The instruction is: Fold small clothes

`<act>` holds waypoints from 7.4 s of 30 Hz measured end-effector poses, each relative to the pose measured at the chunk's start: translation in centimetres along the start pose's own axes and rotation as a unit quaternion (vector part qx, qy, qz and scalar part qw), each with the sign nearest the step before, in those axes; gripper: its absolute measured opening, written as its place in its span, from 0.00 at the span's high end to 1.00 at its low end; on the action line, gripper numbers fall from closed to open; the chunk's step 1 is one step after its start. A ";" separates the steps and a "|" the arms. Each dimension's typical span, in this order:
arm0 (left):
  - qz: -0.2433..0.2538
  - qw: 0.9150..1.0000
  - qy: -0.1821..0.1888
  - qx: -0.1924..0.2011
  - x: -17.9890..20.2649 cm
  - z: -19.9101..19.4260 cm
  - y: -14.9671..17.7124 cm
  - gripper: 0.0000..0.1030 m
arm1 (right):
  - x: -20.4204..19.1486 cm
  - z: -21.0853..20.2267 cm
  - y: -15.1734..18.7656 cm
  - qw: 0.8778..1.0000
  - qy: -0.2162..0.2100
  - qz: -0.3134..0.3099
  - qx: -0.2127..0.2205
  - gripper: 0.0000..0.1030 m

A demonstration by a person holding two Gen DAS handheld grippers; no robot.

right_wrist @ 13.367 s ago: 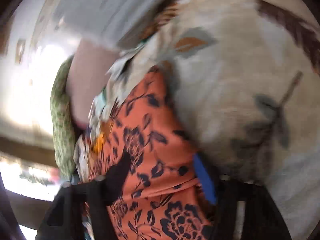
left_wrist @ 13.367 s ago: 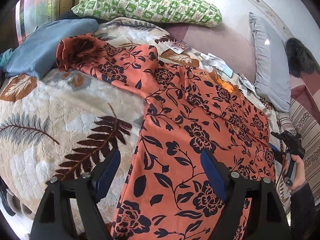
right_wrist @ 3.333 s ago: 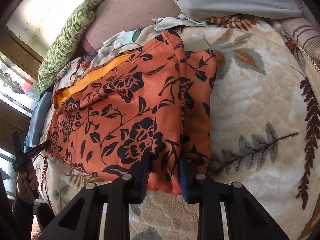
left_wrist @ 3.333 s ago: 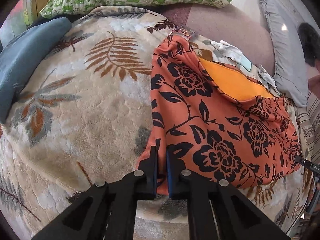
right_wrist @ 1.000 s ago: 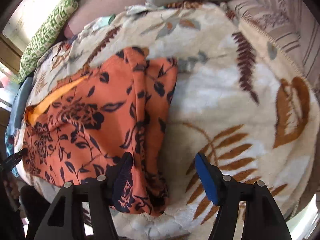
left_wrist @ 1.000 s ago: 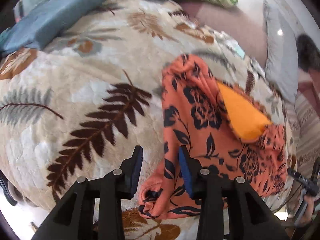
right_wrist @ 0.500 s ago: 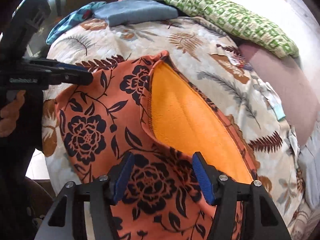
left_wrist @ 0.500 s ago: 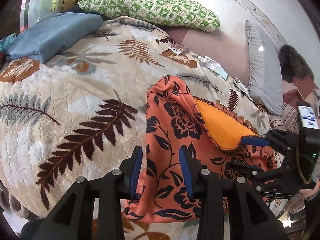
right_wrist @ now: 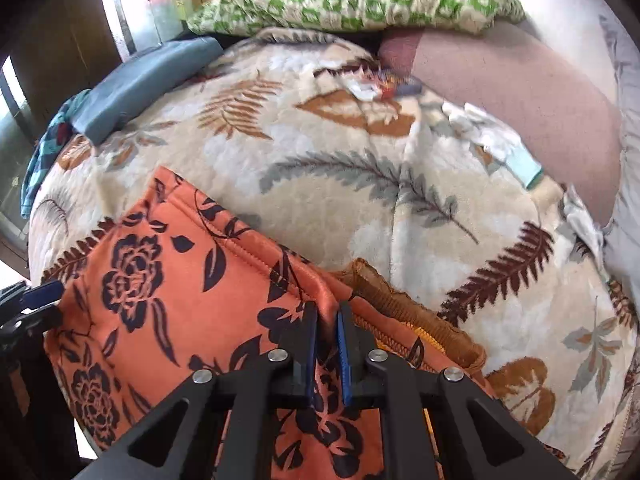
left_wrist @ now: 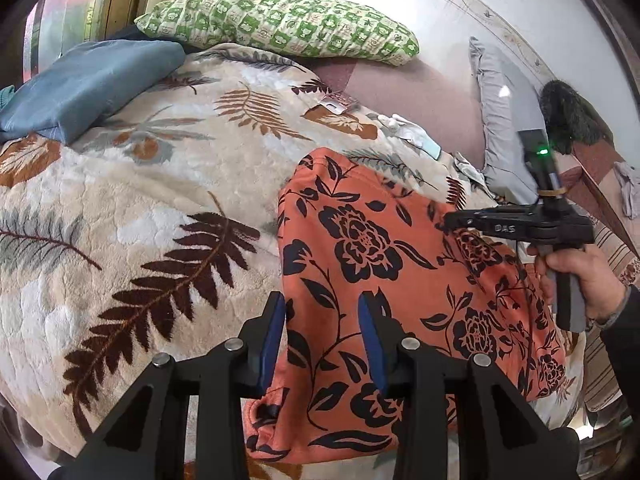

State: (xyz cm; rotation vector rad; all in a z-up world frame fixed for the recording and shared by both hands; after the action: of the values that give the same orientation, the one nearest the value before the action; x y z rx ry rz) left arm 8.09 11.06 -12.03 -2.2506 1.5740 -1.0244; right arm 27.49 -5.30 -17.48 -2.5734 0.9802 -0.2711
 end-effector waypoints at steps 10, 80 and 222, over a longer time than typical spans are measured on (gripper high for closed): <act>0.035 0.999 -0.016 0.001 1.1 0.0 0.9 0.63 | 7.6 -7.7 5.2 0.981 -0.027 0.160 0.102 0.28; 0.055 0.992 -0.106 -0.043 3.3 3.6 -2.7 0.42 | 16.3 -8.7 23.8 0.910 -0.025 0.409 0.070 0.37; -0.076 0.975 -0.175 0.115 -3.9 -10.3 1.3 0.14 | -8.6 -14.1 8.9 0.928 -0.138 0.275 0.210 0.85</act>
State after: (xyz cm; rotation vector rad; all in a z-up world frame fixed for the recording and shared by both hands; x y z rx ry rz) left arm -0.24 16.10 -6.80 -2.2615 1.0976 -0.7443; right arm 11.45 -9.48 -8.67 -1.8053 1.3139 0.0362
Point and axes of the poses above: each gripper's, at about its wrist camera, not at the fingertips, and z roughly the way its jaws point, x to its right, y to its underside, the point moved 2 cm from there along z, roughly the way its jaws point, and after that the axes turned 6 degrees about -z, right-handed, at the moved point
